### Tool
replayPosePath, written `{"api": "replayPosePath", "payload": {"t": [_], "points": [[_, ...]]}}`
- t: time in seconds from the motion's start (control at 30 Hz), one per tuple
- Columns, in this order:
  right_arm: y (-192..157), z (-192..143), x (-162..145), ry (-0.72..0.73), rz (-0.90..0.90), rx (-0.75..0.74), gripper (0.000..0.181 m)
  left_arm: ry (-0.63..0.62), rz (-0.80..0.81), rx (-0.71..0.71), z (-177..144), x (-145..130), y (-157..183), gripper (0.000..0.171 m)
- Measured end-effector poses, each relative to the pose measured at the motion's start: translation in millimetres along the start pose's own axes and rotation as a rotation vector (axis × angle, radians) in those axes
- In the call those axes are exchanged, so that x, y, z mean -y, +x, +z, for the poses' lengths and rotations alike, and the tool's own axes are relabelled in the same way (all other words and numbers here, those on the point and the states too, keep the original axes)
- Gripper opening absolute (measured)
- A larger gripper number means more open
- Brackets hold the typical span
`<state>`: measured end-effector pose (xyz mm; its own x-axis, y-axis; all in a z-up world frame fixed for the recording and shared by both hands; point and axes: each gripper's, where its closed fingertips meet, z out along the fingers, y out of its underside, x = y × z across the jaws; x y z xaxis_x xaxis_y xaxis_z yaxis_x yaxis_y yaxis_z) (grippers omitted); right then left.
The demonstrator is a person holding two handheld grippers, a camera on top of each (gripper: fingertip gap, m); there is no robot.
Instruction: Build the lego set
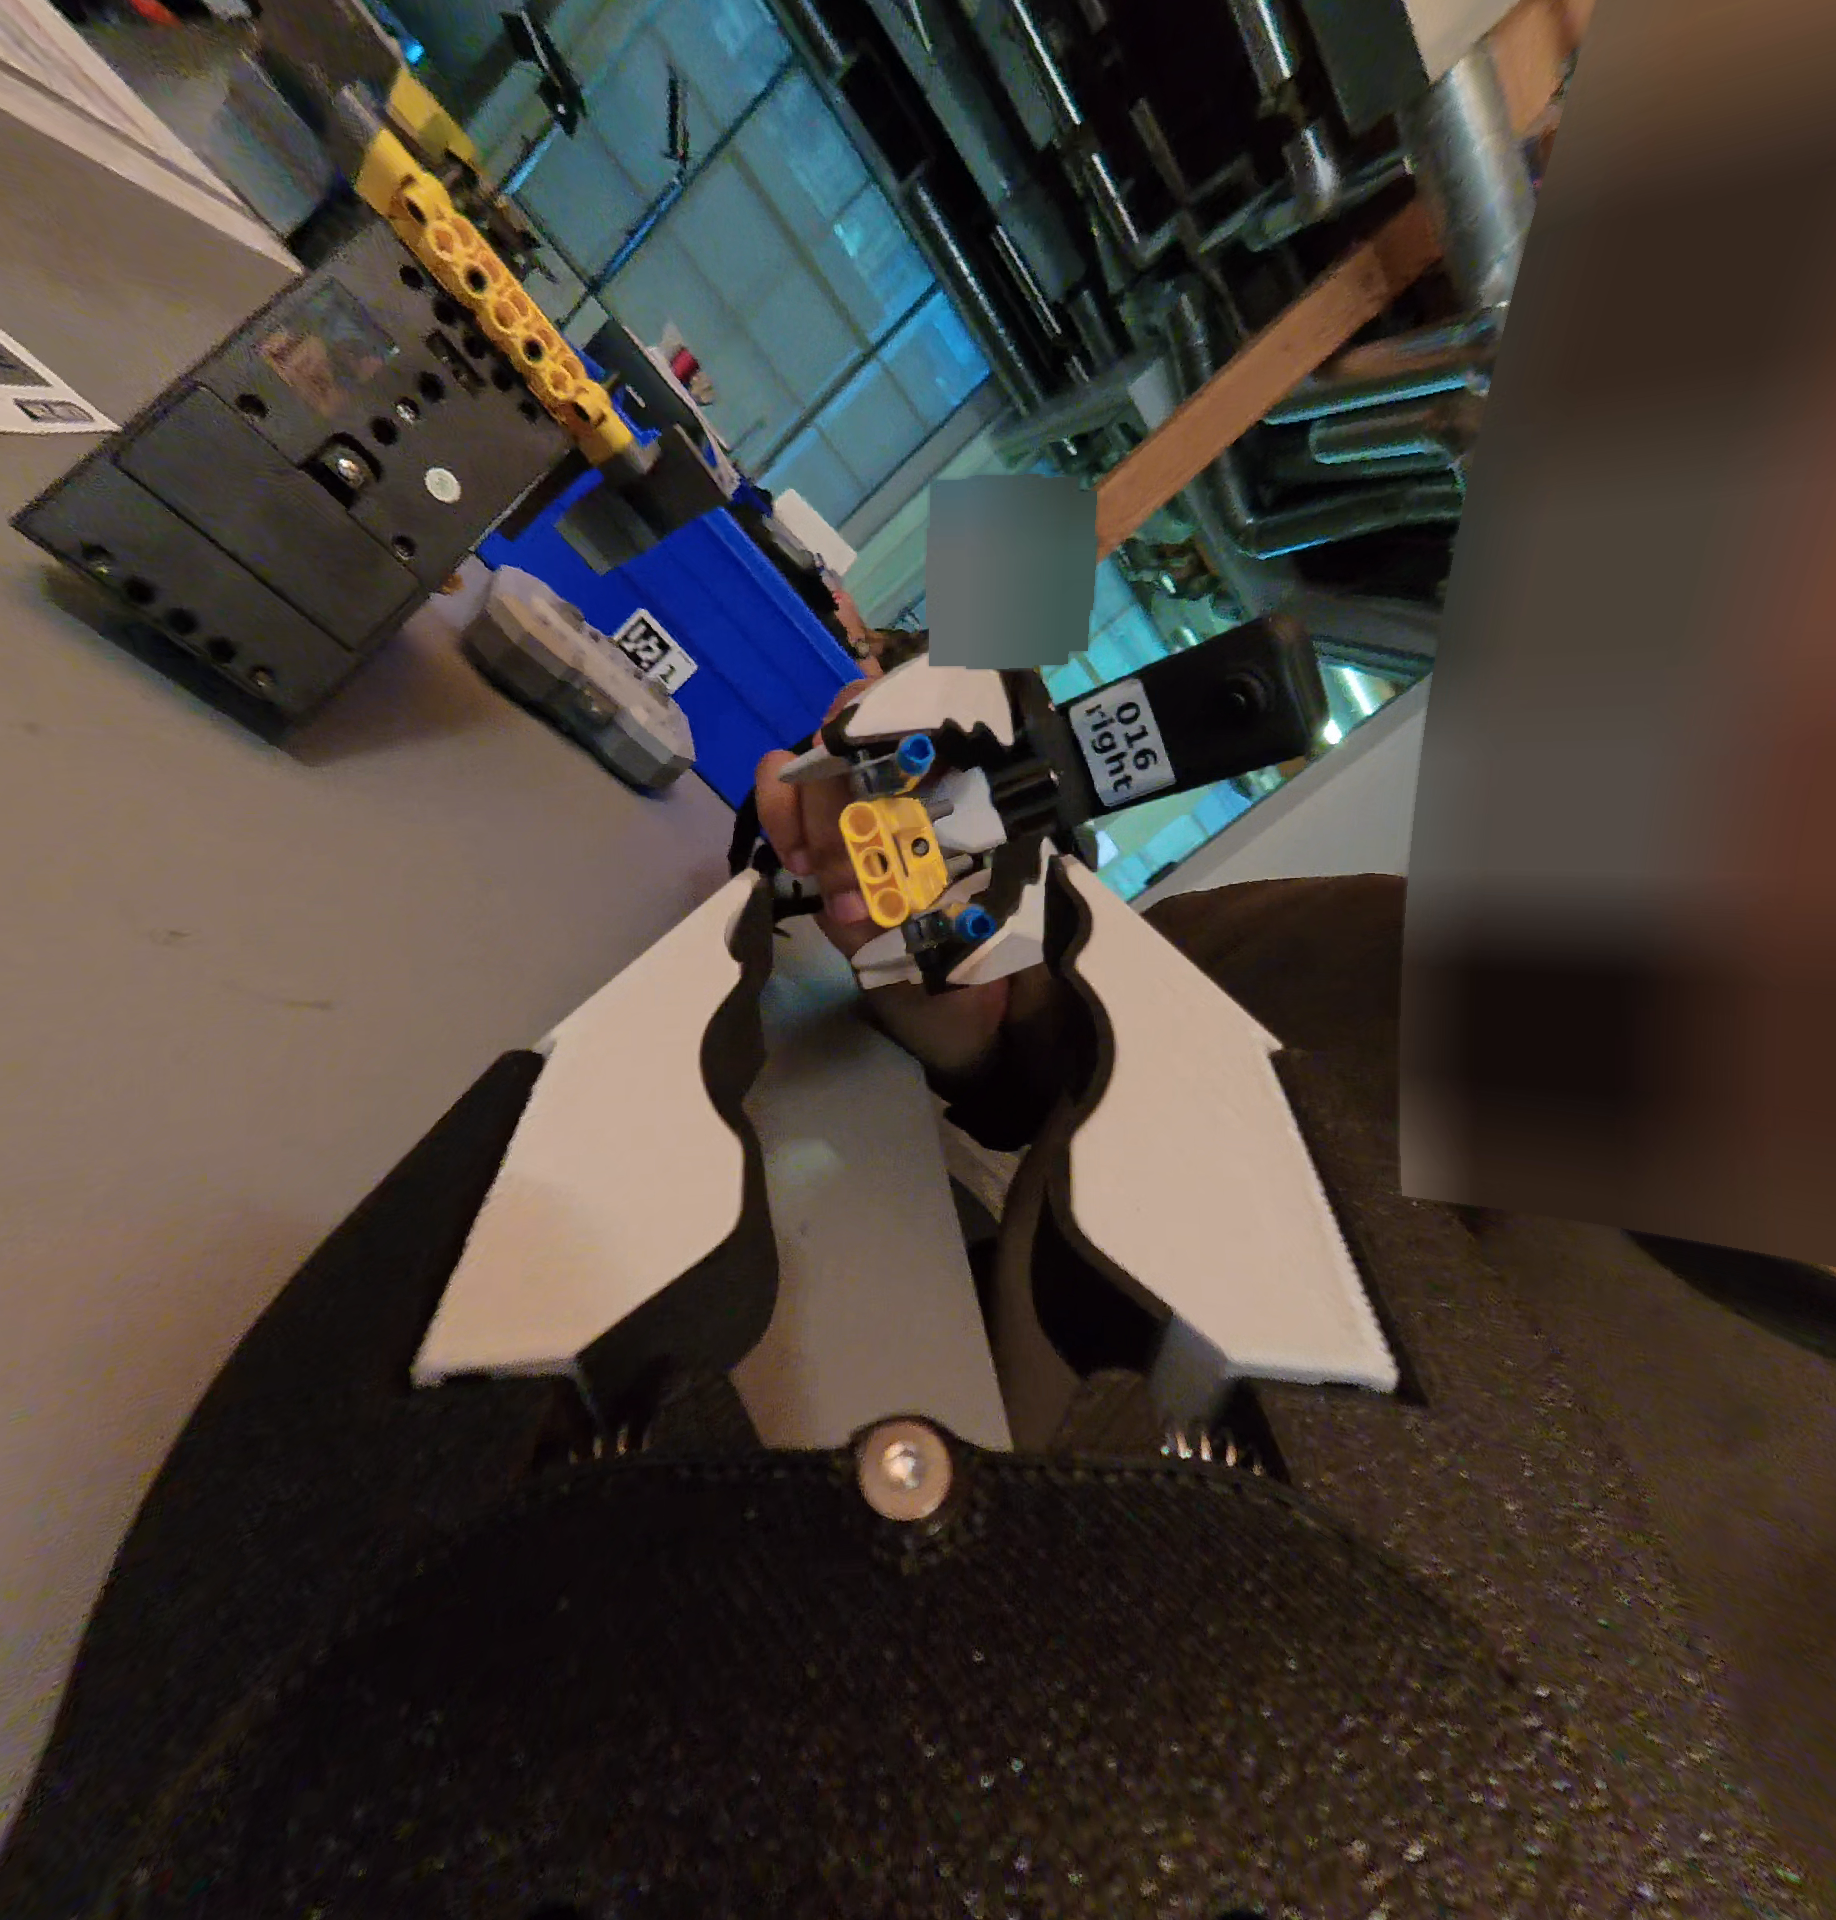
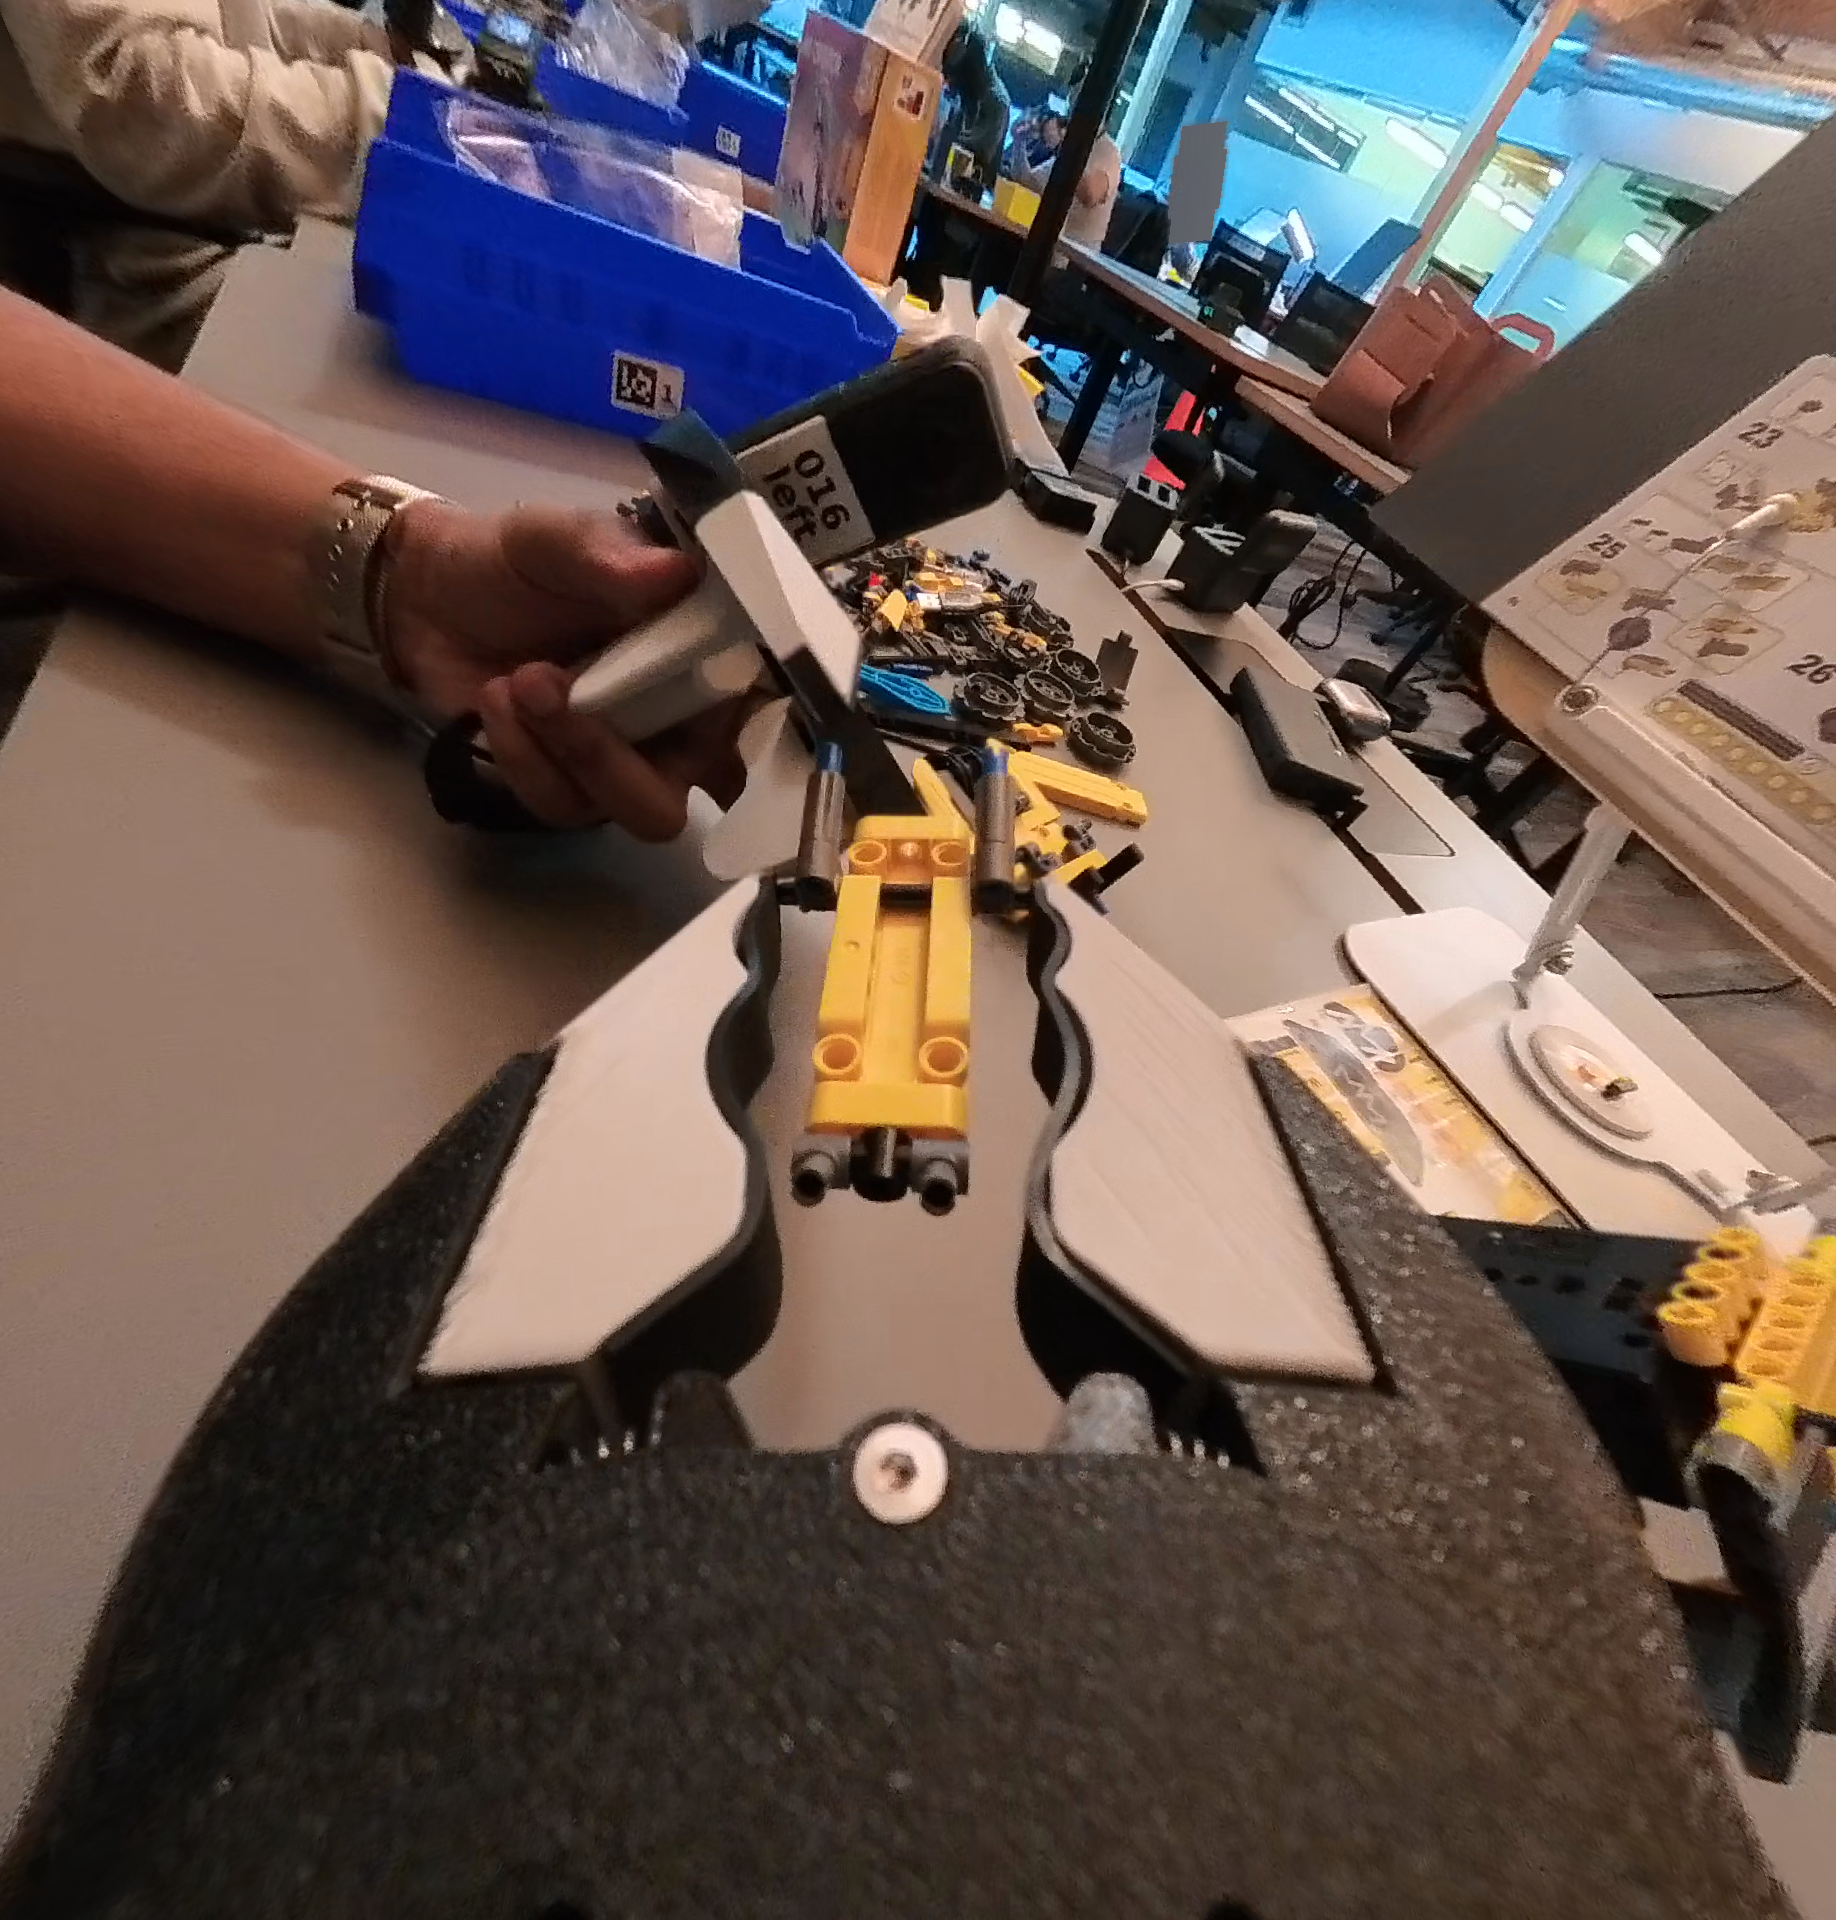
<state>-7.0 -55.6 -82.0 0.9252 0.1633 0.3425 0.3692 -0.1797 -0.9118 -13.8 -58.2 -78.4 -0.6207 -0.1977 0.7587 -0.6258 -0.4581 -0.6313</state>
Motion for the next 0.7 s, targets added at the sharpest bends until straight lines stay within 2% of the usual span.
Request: {"api": "replayPosePath", "payload": {"t": [0.13, 0.33, 0.47, 0.5, 0.7], "points": [[-7, 3, -1, -0.005, -0.008, 0.025, 0.047, -0.016, -0.122, -0.072, 4, -6, 3, 0.047], [-17, 10, -9, -0.034, -0.03, 0.064, 0.048, -0.071, -0.167, -0.075, 12, -21, 0, 0.017], [-17, 12, -9, -0.027, -0.036, 0.058, 0.048, -0.062, -0.187, -0.056, 11, -20, -4, 0.012], [-17, 12, -10, -0.029, -0.037, 0.054, 0.047, -0.048, -0.193, -0.05, 11, -18, -6, 0.002], [-14, 14, -9, -0.001, -0.051, 0.018, 0.051, -0.012, -0.24, -0.07, 8, -12, -6, 0.002]]}}
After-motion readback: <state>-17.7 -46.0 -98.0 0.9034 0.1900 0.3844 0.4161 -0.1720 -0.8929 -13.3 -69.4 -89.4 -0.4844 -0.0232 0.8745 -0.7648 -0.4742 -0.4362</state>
